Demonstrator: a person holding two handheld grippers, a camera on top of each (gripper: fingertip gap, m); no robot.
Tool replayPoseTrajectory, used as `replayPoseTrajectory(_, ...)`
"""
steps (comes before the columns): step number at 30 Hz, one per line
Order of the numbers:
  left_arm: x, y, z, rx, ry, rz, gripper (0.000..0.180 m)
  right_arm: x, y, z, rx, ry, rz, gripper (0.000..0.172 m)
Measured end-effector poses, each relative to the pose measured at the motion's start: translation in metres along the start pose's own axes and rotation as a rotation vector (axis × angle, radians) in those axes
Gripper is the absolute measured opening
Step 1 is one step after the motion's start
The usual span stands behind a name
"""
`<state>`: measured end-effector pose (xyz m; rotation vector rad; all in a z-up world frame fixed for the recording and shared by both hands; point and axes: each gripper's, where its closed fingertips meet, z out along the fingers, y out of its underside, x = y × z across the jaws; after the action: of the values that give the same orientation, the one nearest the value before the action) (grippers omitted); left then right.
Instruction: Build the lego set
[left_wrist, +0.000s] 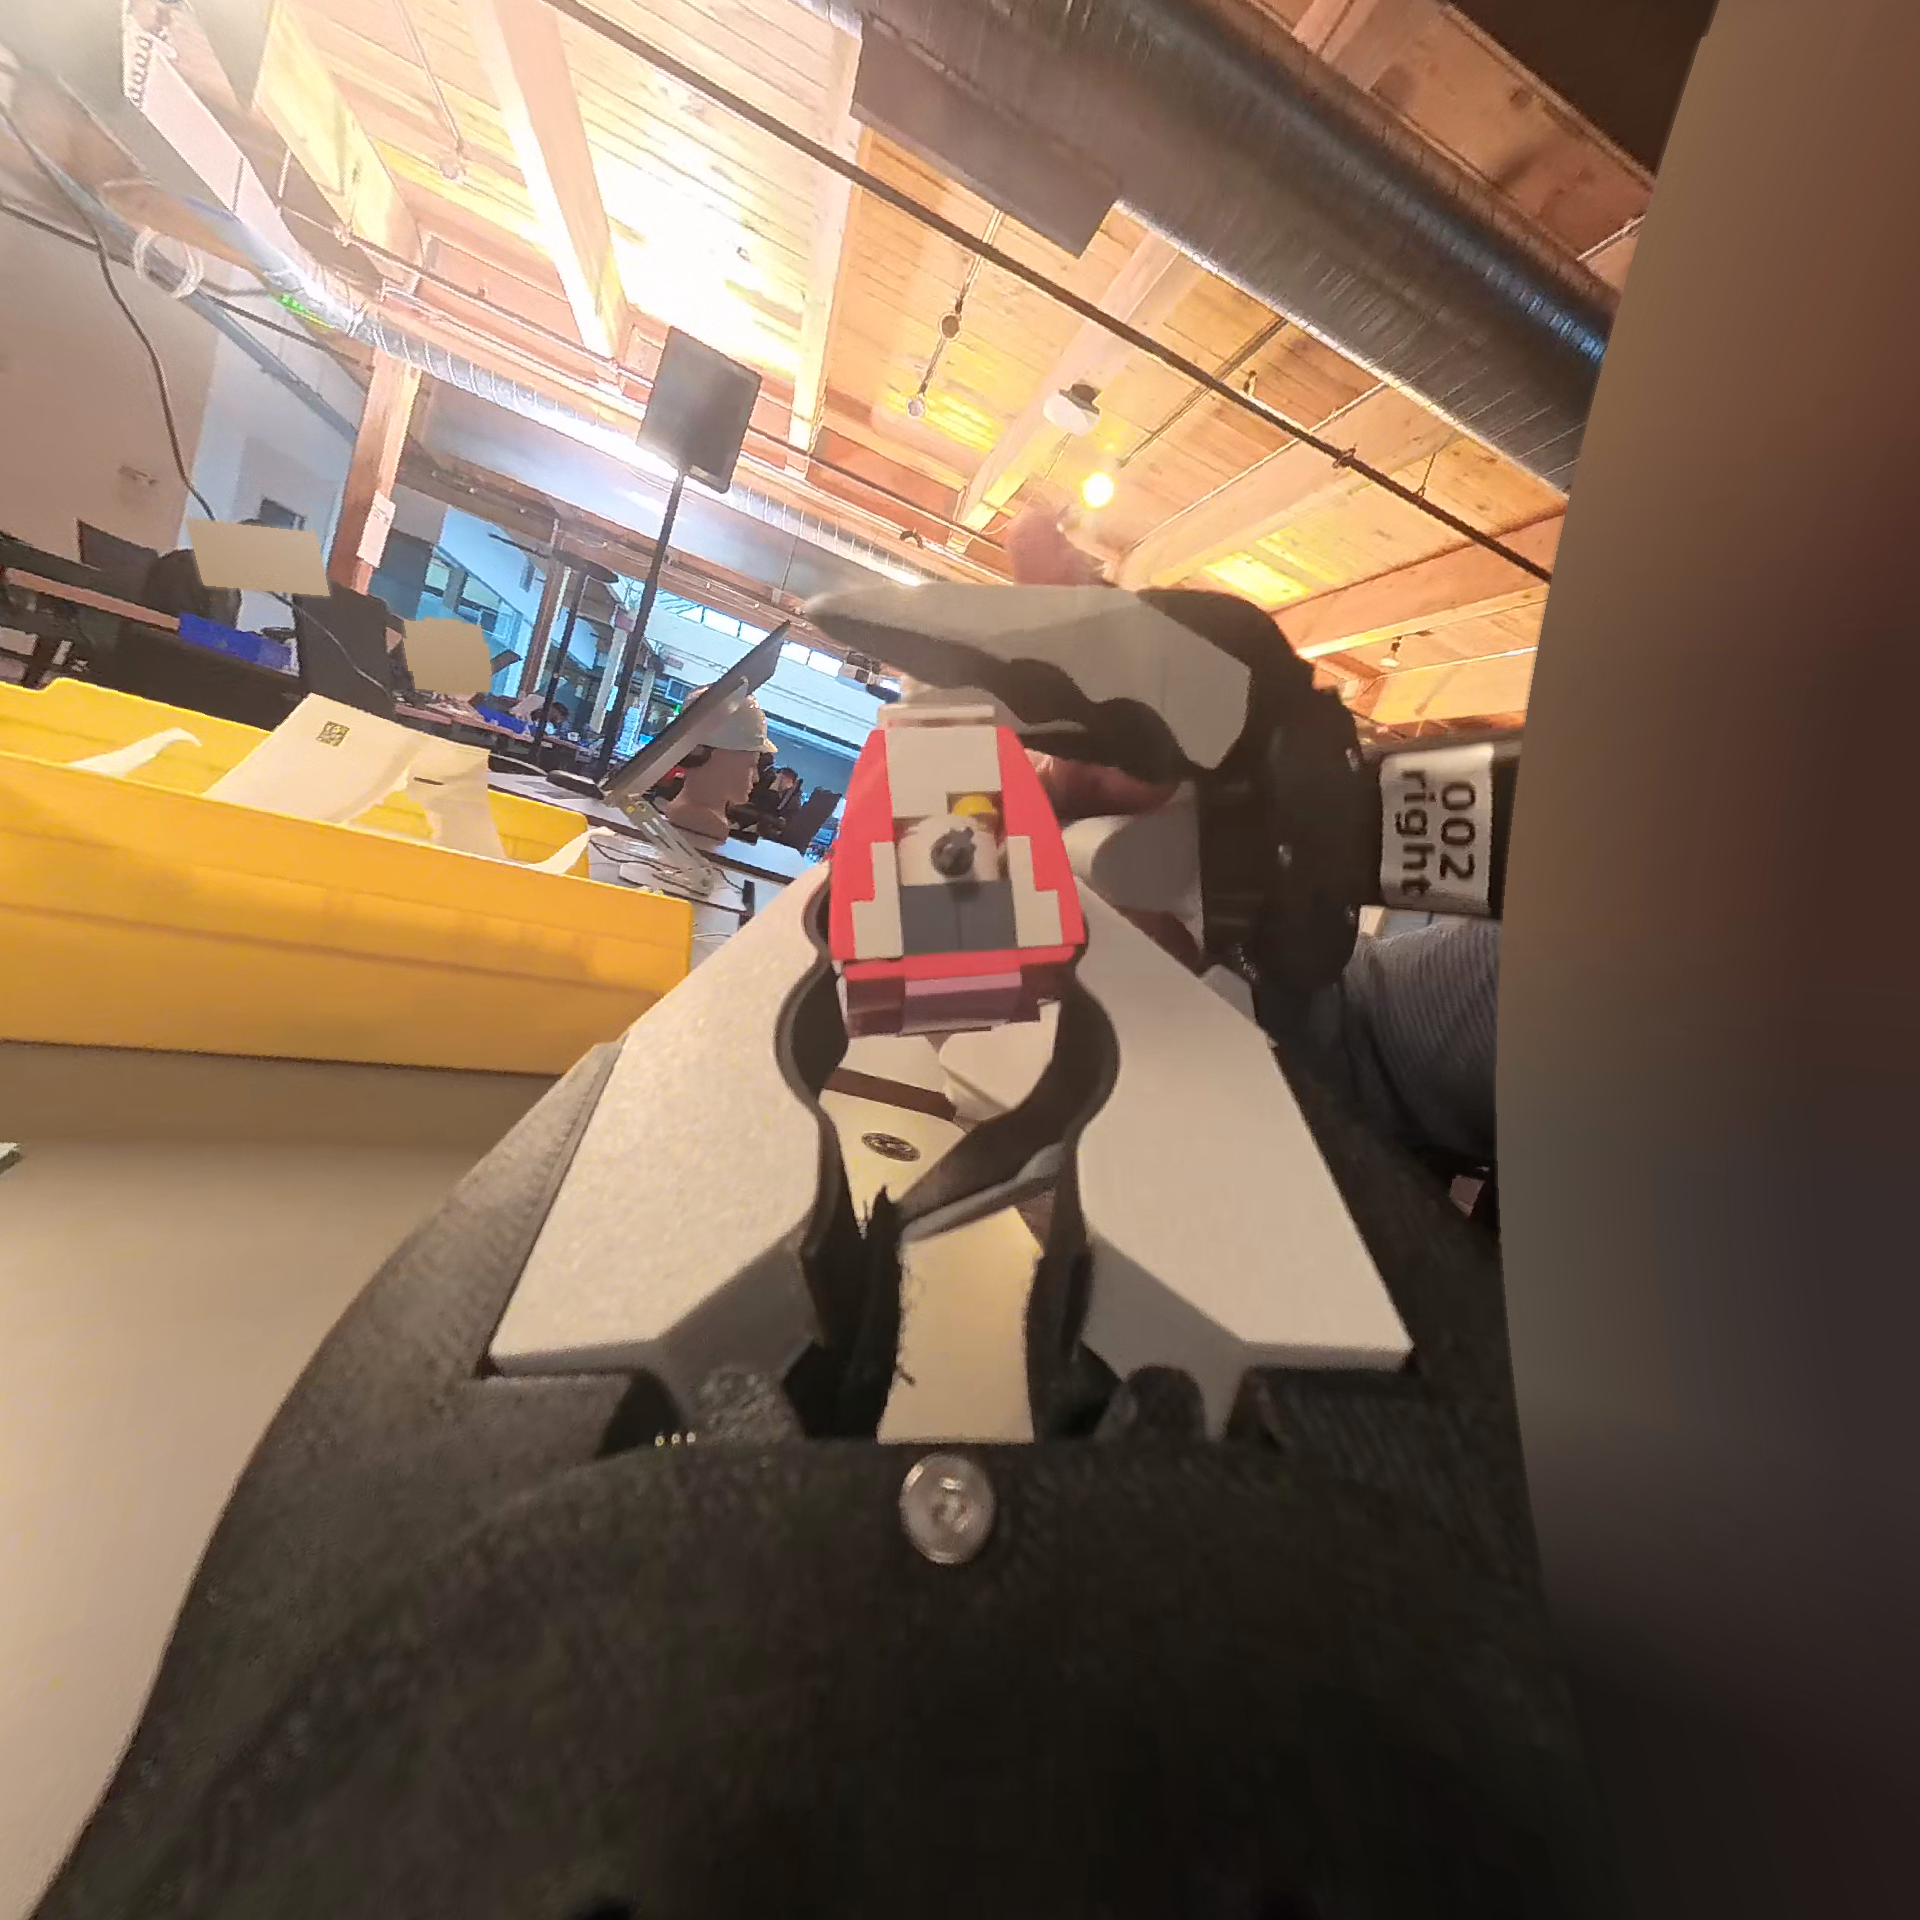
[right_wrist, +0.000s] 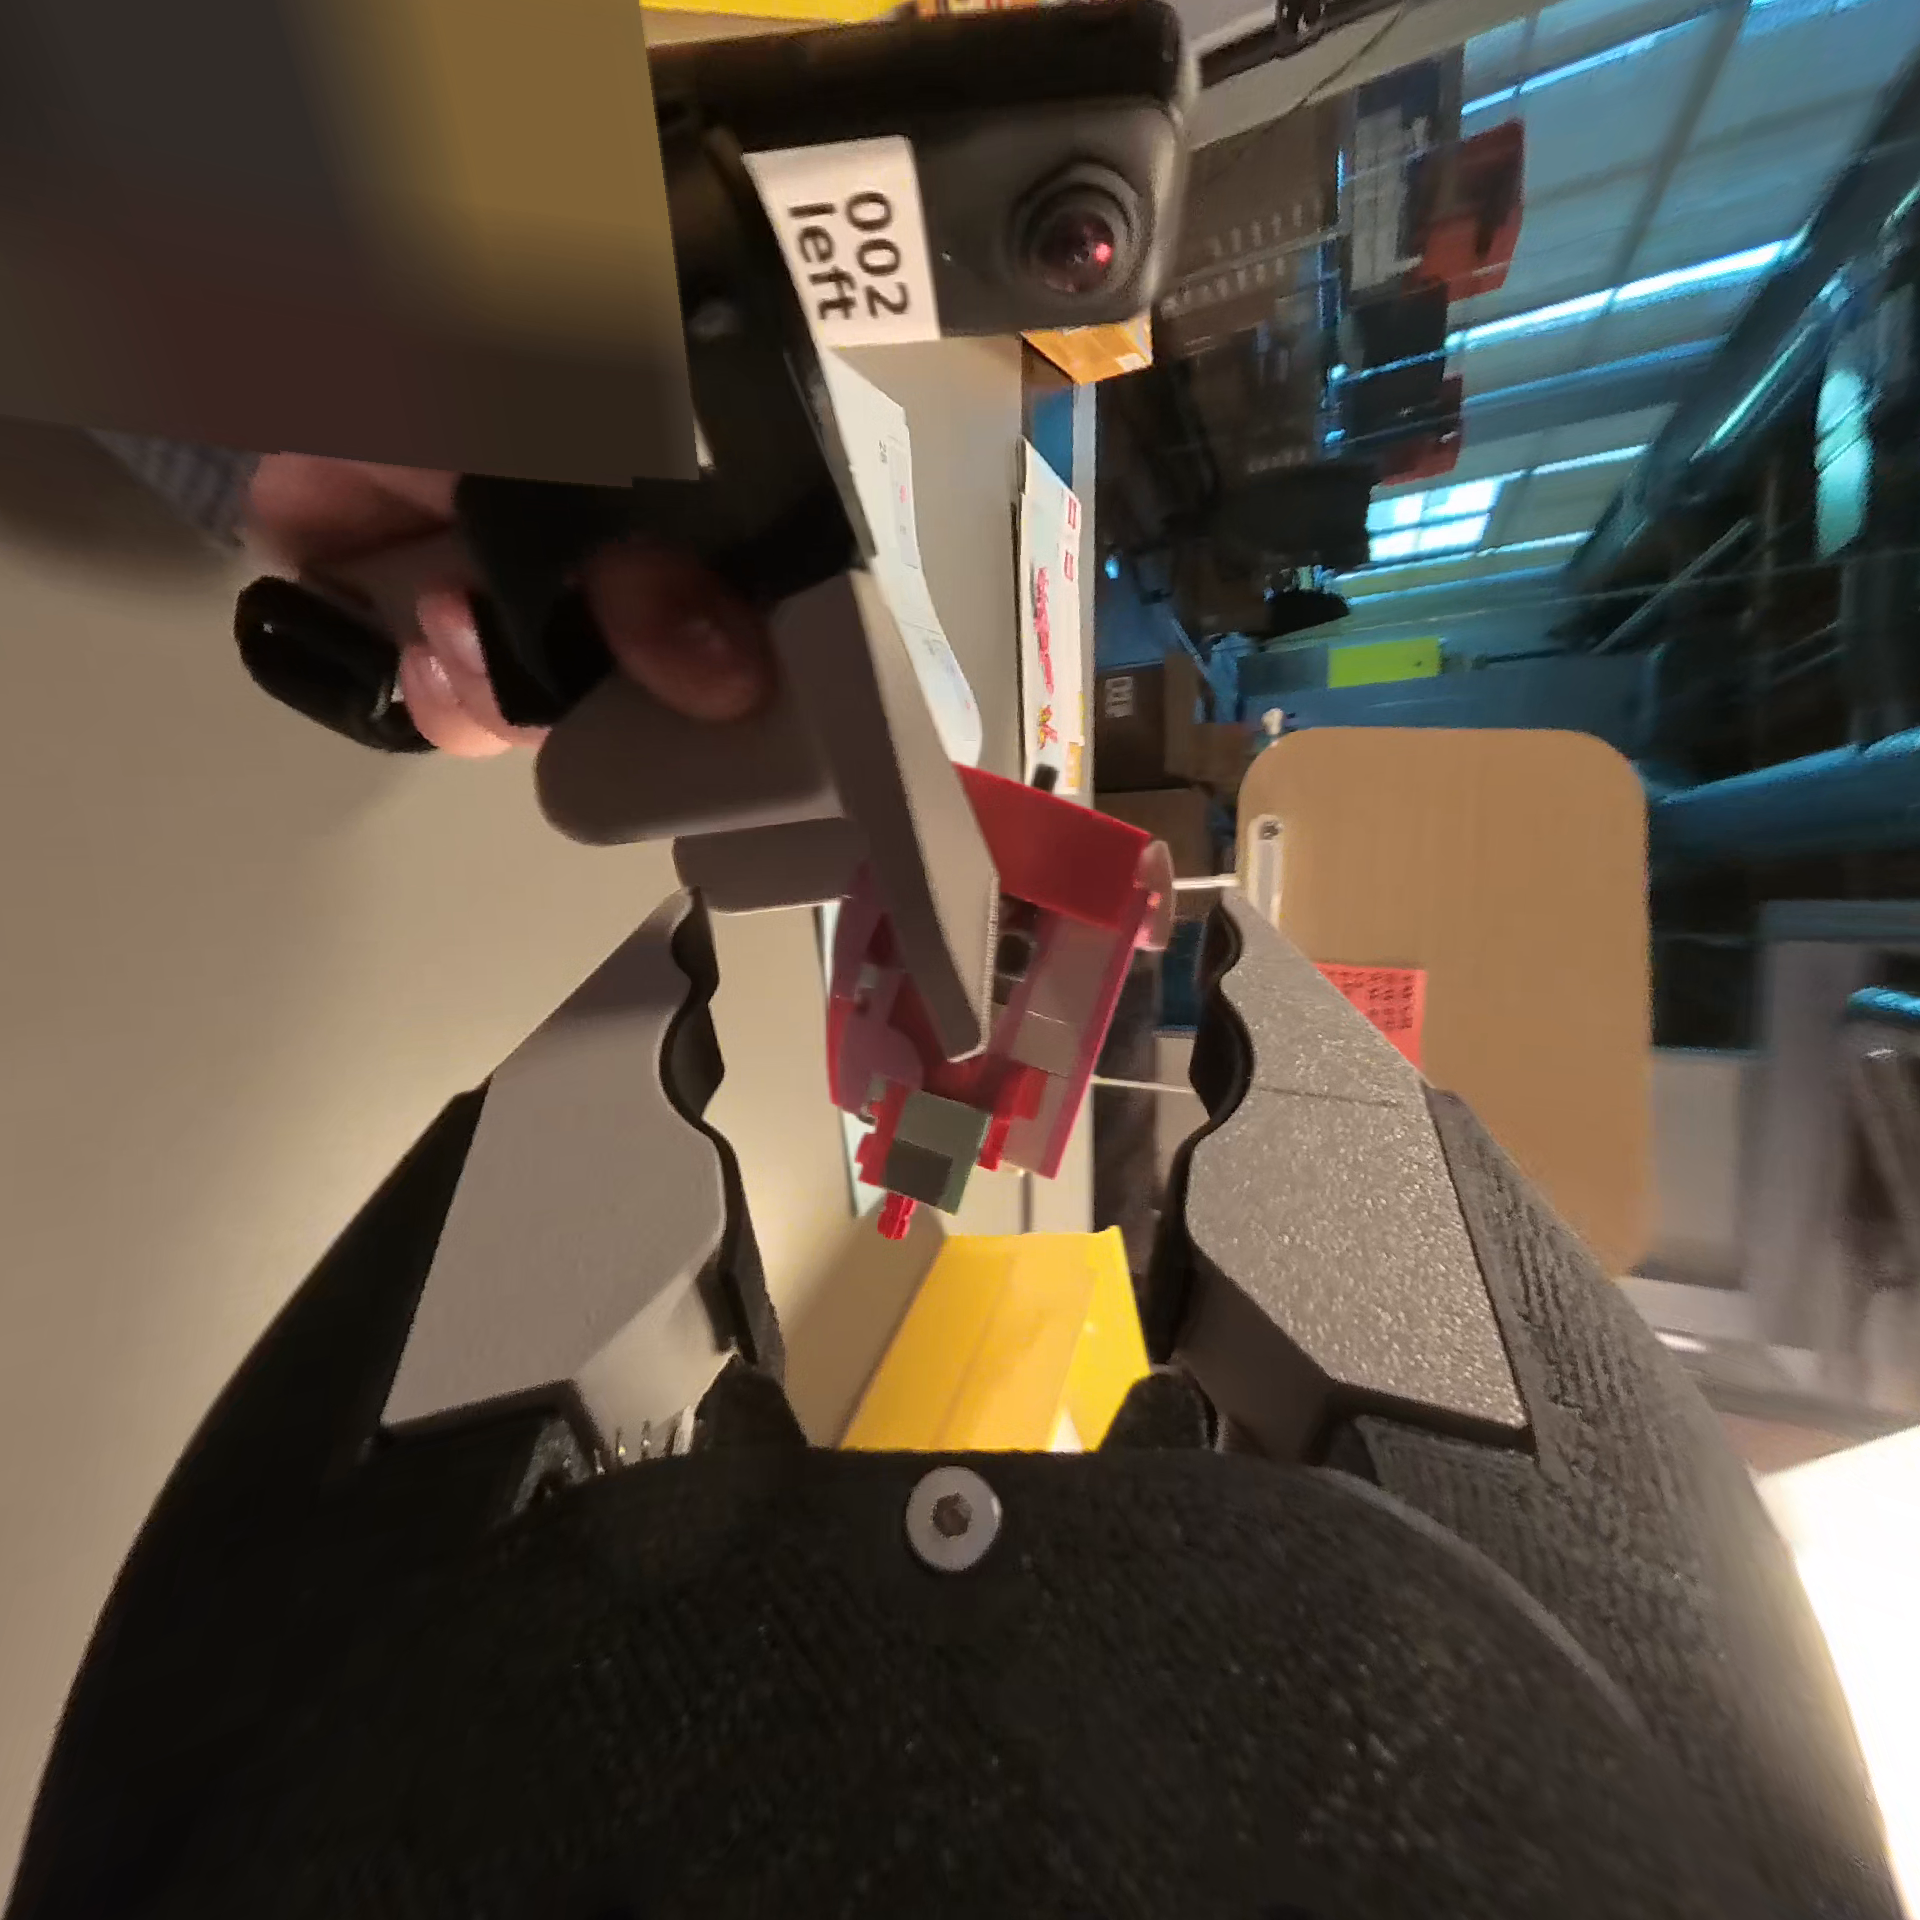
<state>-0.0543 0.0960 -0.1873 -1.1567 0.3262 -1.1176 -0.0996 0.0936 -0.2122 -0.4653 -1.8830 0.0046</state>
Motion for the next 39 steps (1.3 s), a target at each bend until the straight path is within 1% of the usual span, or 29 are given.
replayPoseTrajectory(3, -0.001, -0.001, 0.000, 0.002, -0.007, 0.000, 0.036, -0.002, -0.001, 0.000, 0.006, -0.013, 0.006, 0.083)
replayPoseTrajectory(7, -0.004, 0.002, -0.001, -0.010, -0.027, -0.010, 0.036, -0.001, 0.002, 0.003, -0.020, 0.017, -0.007, 0.077)
replayPoseTrajectory(11, -0.008, 0.009, 0.000, -0.054, -0.055, -0.007, 0.036, -0.001, 0.007, 0.001, -0.030, 0.036, -0.003, 0.063)
replayPoseTrajectory(16, -0.013, 0.014, 0.000, -0.103, -0.094, 0.037, 0.037, -0.004, 0.008, 0.002, -0.014, 0.030, 0.007, 0.063)
replayPoseTrajectory(23, -0.014, 0.020, 0.000, -0.161, -0.115, 0.089, 0.037, -0.008, 0.005, 0.002, 0.077, 0.008, 0.049, 0.060)
replayPoseTrajectory(31, -0.014, 0.023, 0.001, -0.181, -0.123, 0.133, 0.037, -0.009, 0.005, 0.000, 0.102, 0.029, -0.047, 0.060)
replayPoseTrajectory(36, -0.013, 0.020, 0.002, -0.196, -0.126, 0.128, 0.037, -0.005, 0.005, 0.000, 0.127, 0.053, 0.028, 0.060)
replayPoseTrajectory(38, -0.018, 0.019, 0.001, -0.188, -0.171, 0.156, 0.039, -0.006, 0.006, 0.003, 0.132, 0.064, 0.077, 0.060)
replayPoseTrajectory(39, -0.021, 0.018, 0.000, -0.170, -0.201, 0.168, 0.044, -0.006, 0.006, 0.004, 0.142, 0.072, 0.105, 0.060)
